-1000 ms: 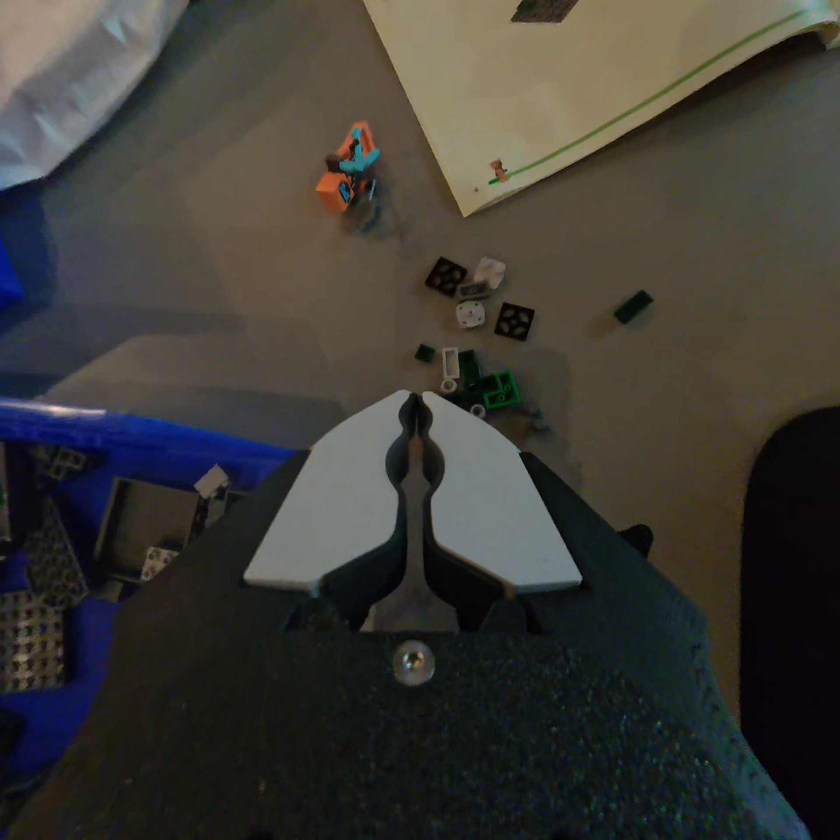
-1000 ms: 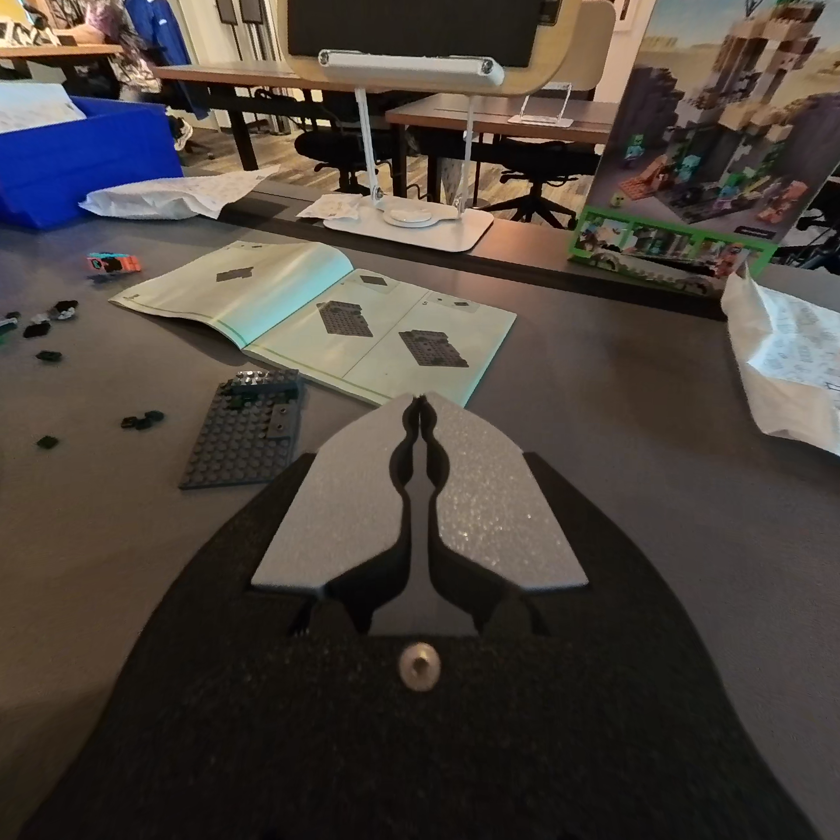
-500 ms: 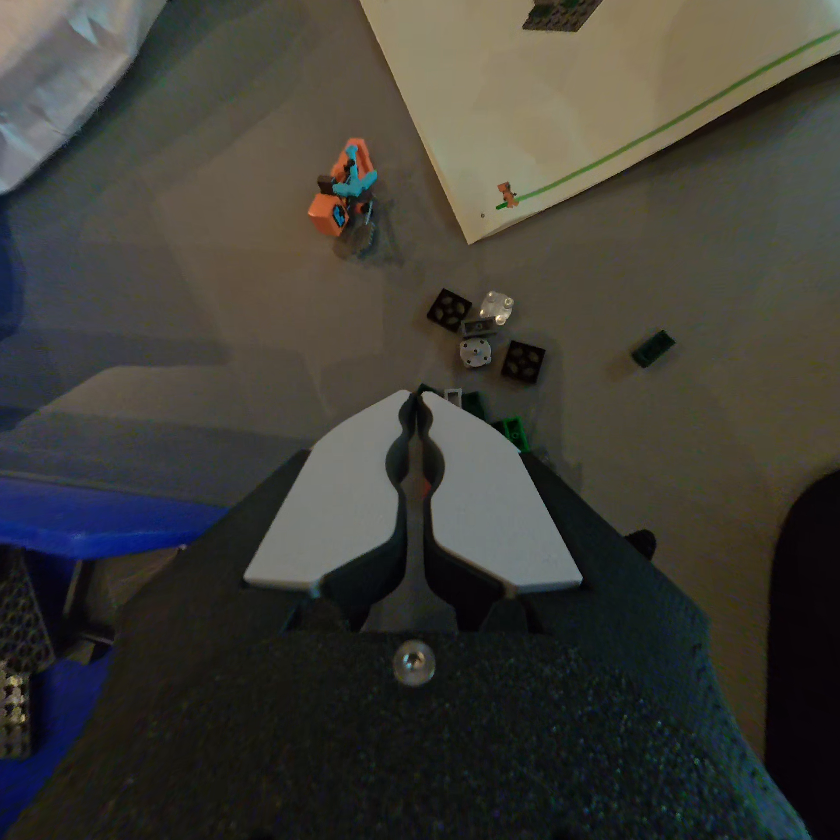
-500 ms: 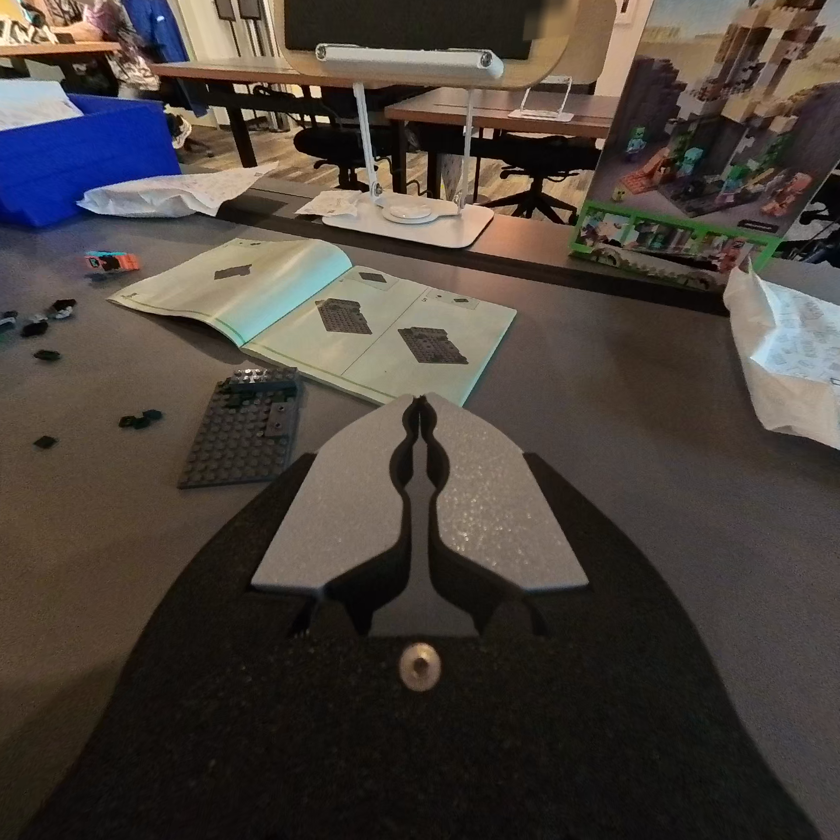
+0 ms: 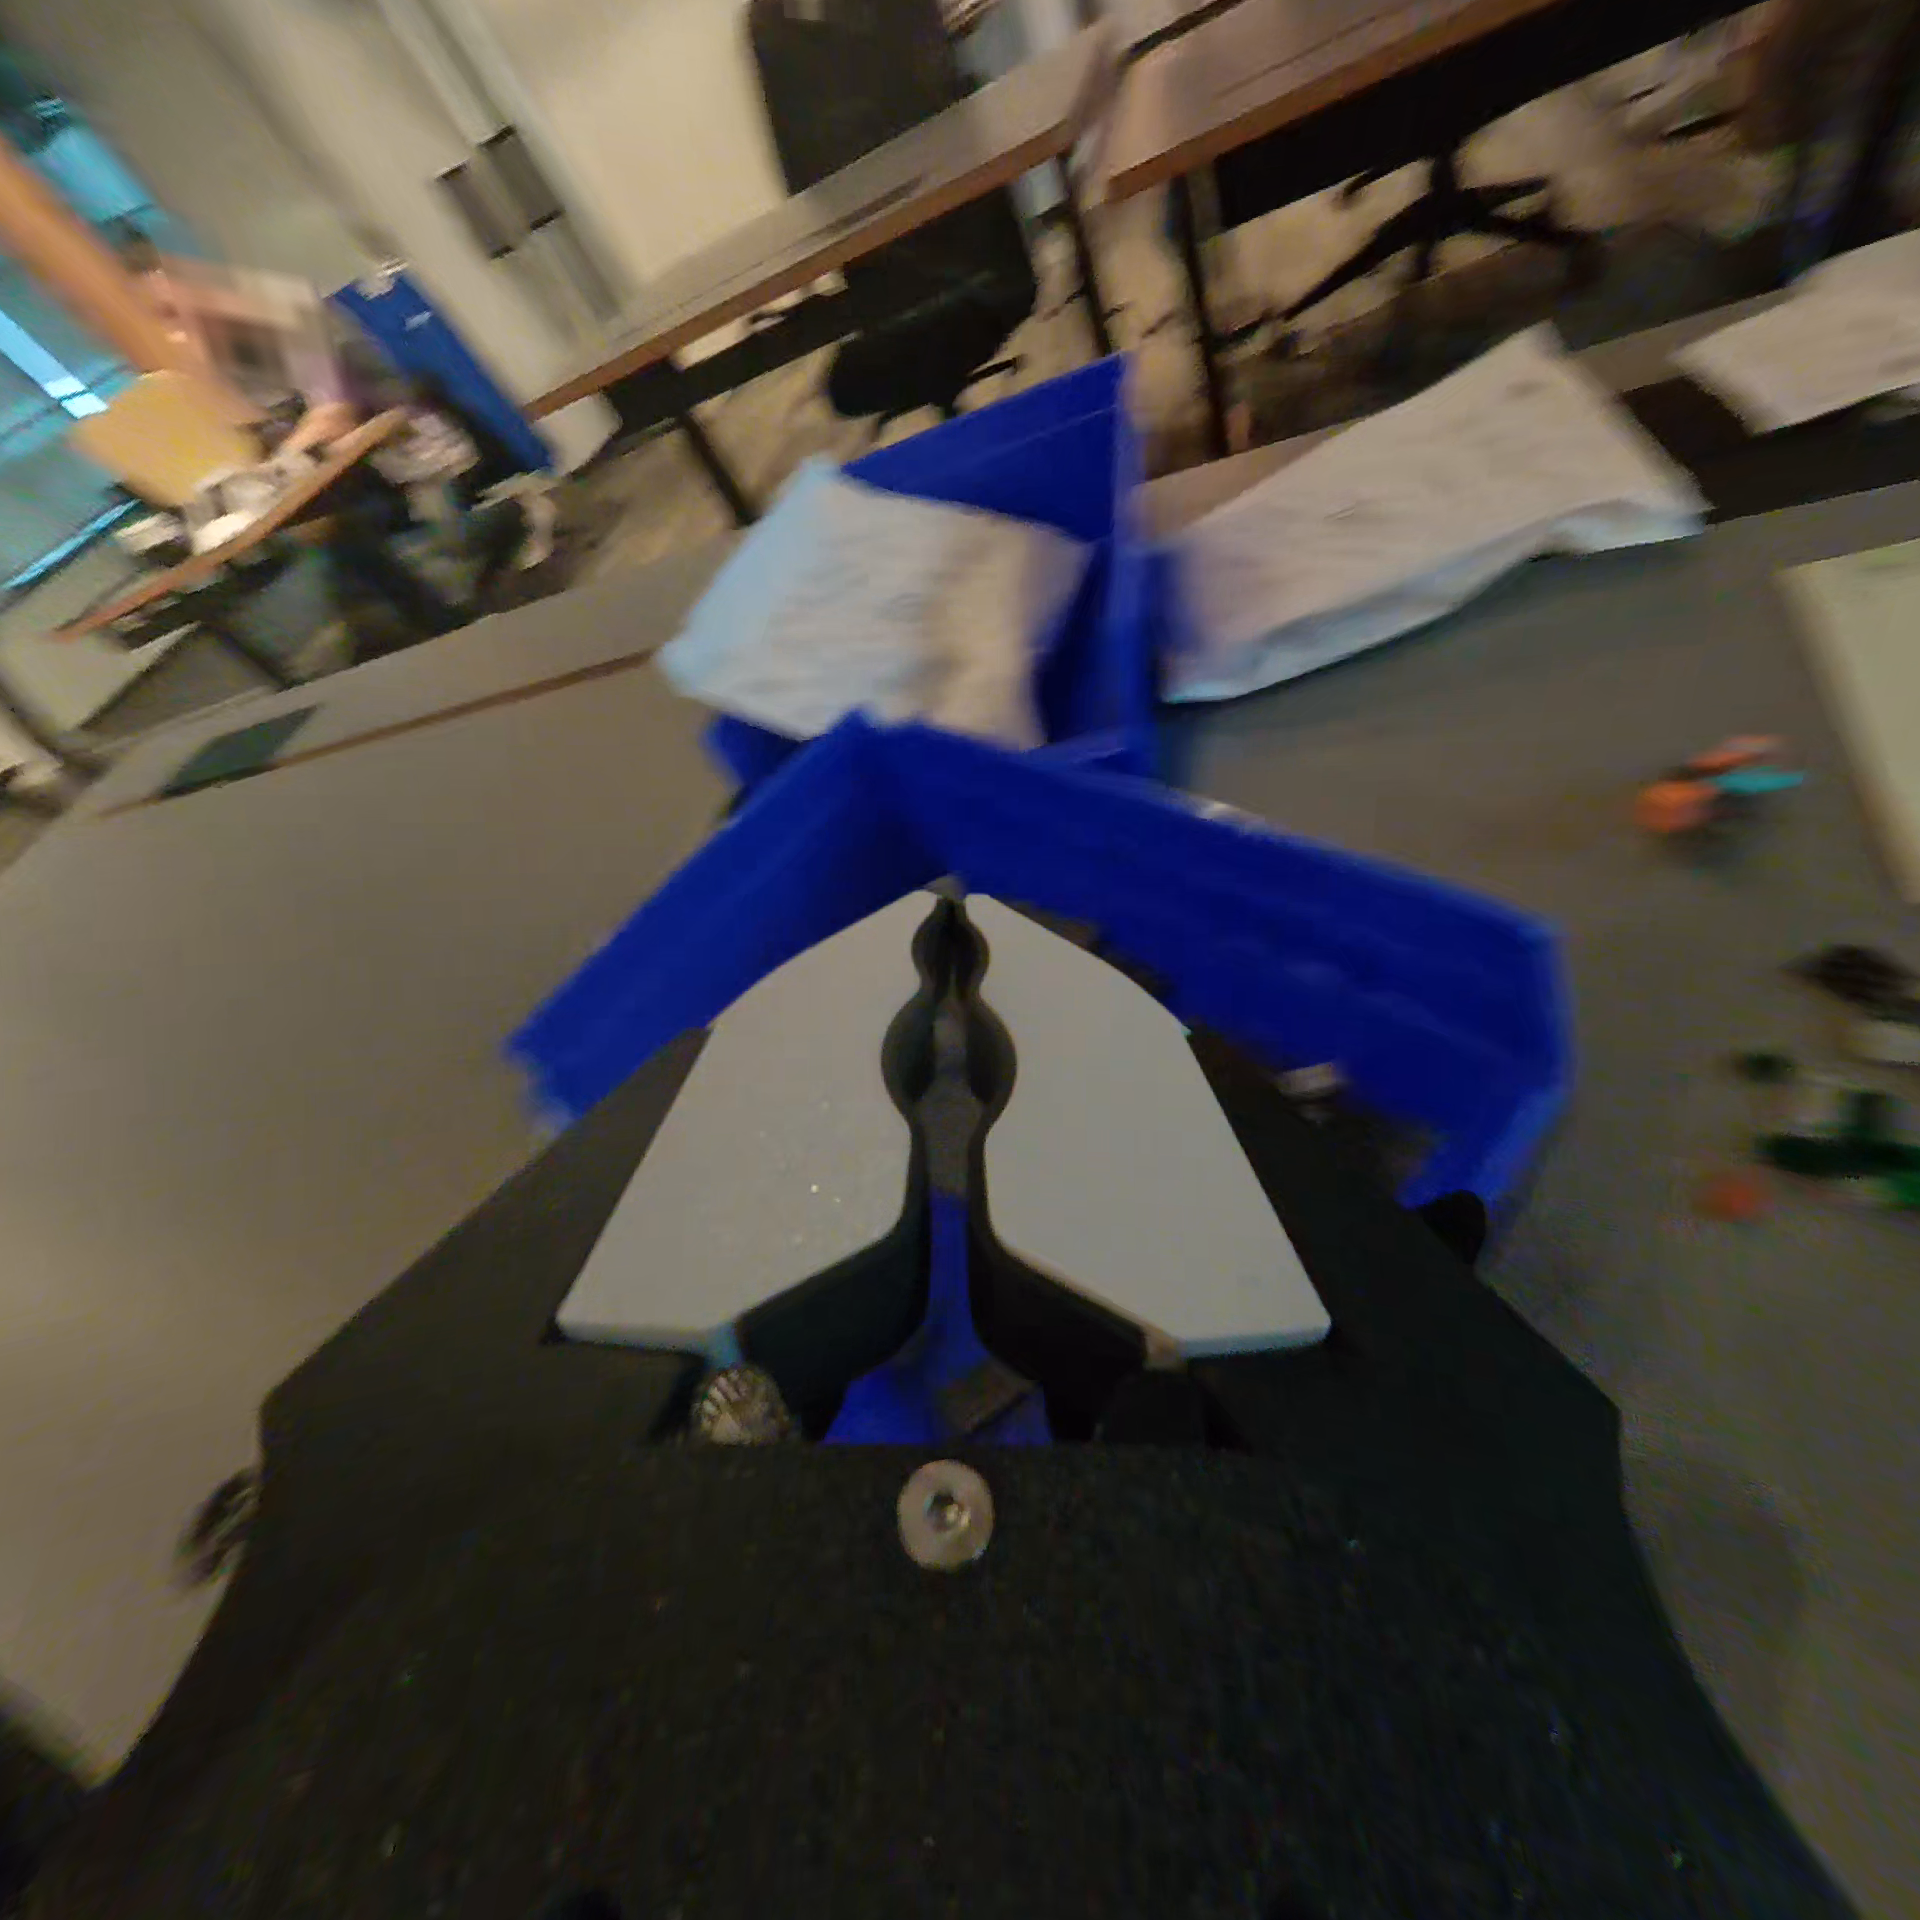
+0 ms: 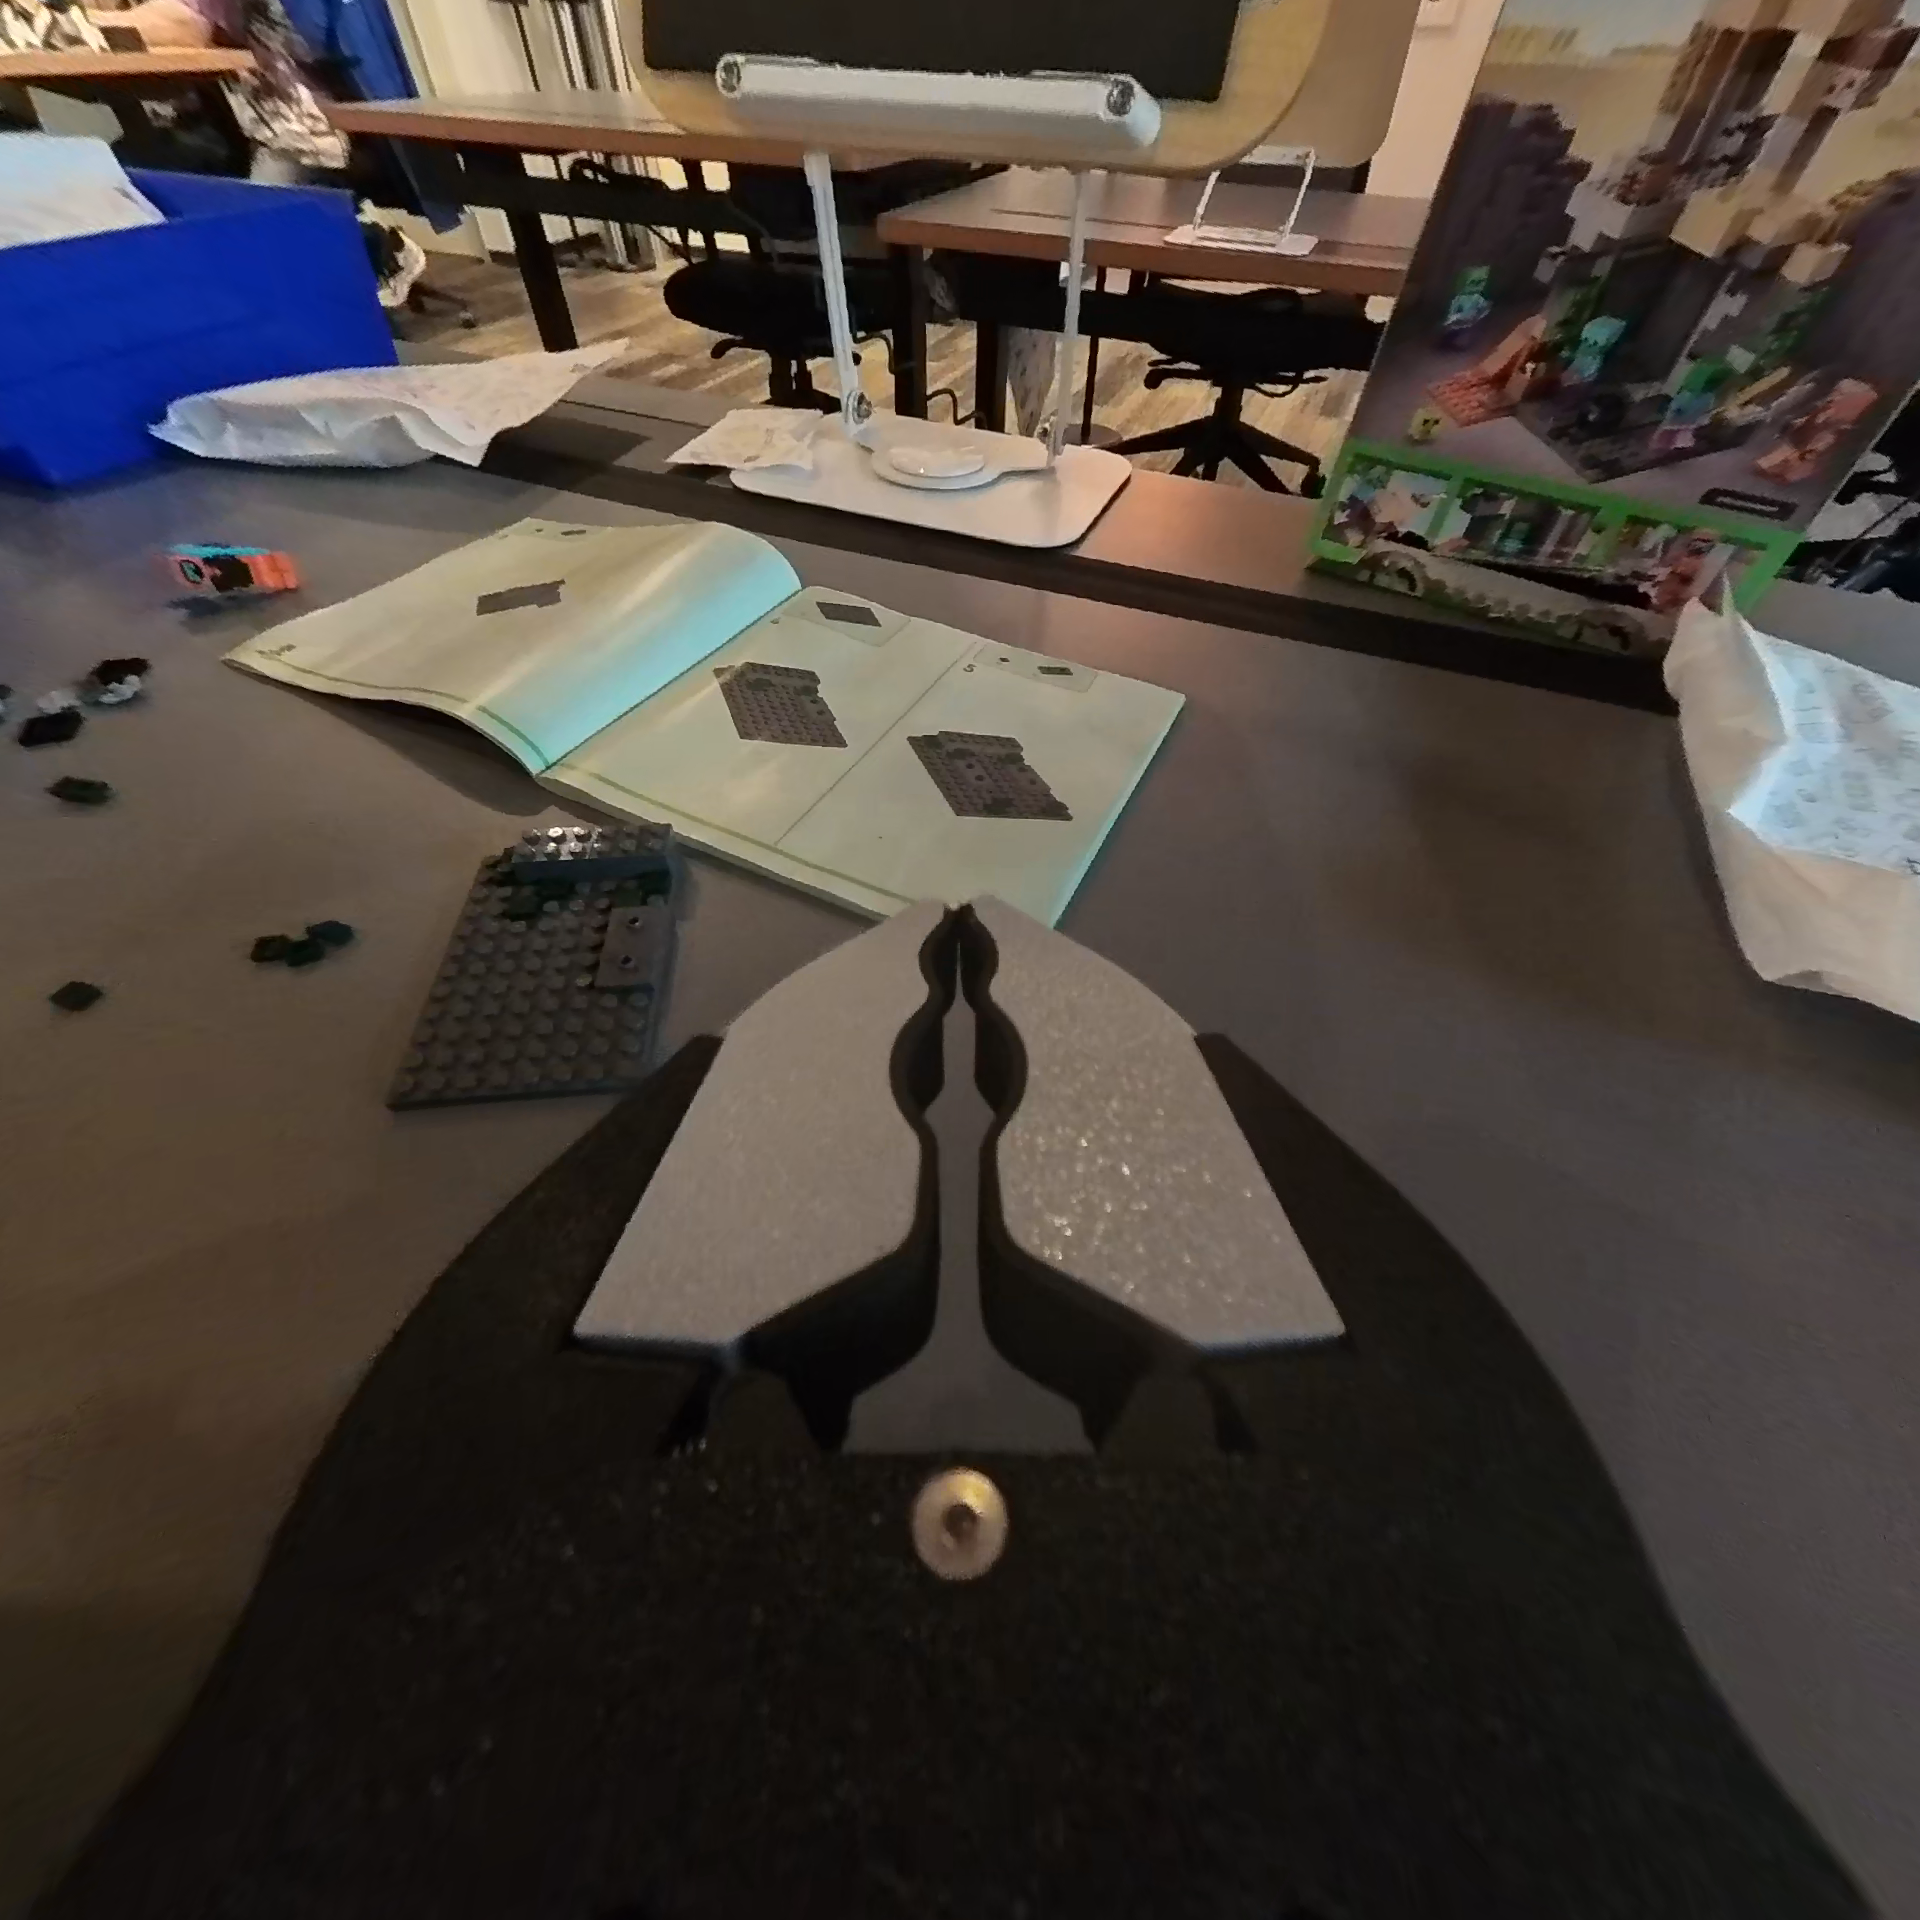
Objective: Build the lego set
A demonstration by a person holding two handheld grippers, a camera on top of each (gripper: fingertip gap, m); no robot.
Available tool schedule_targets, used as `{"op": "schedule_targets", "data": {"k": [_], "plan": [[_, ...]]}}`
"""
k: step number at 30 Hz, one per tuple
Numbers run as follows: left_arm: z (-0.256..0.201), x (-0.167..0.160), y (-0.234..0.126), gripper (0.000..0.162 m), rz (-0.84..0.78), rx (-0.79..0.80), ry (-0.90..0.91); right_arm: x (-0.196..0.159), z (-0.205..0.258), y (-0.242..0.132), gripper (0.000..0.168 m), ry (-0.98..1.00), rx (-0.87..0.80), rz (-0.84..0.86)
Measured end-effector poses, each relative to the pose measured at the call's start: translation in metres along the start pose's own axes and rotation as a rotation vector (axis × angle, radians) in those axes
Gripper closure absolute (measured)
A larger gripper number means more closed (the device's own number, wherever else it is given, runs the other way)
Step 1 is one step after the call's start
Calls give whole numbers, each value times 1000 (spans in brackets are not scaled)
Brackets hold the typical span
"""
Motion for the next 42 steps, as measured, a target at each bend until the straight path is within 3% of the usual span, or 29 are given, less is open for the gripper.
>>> {"op": "schedule_targets", "data": {"k": [4,8,13,19,24,27,29,36,42], "plan": [[40,-15,-3,162,49,31,-9,2,3,3,168,-43,-9,13],[60,-44,10,162,159,-119,12,8,12,8,168,-100,-1,34],[58,-70,34,162,301,-447,141,17,24,17,168,-152,-13,51],[36,-82,59,161,410,-916,436,25,35,21,168,-119,-28,53],[18,-87,64,161,498,-1226,541,29,41,23,168,-106,-39,58],[11,-86,61,161,520,-1304,591,30,44,25,168,-116,-41,65],[5,-86,60,146,547,-1331,629,29,45,27,168,-117,-35,74],[-22,-90,70,120,626,-1475,694,29,51,33,168,-126,-17,79],[-34,-101,82,116,624,-1519,688,26,47,30,168,-122,-36,94]]}}
Point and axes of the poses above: each gripper's, where its closed fingertips meet, y out along the fingers, x out of its top, z = x × y across the jaws, the point moved 10 cm from there along -y, back along the fingers, and after that the axes turned 10 degrees about -z, right-handed, at the moved point
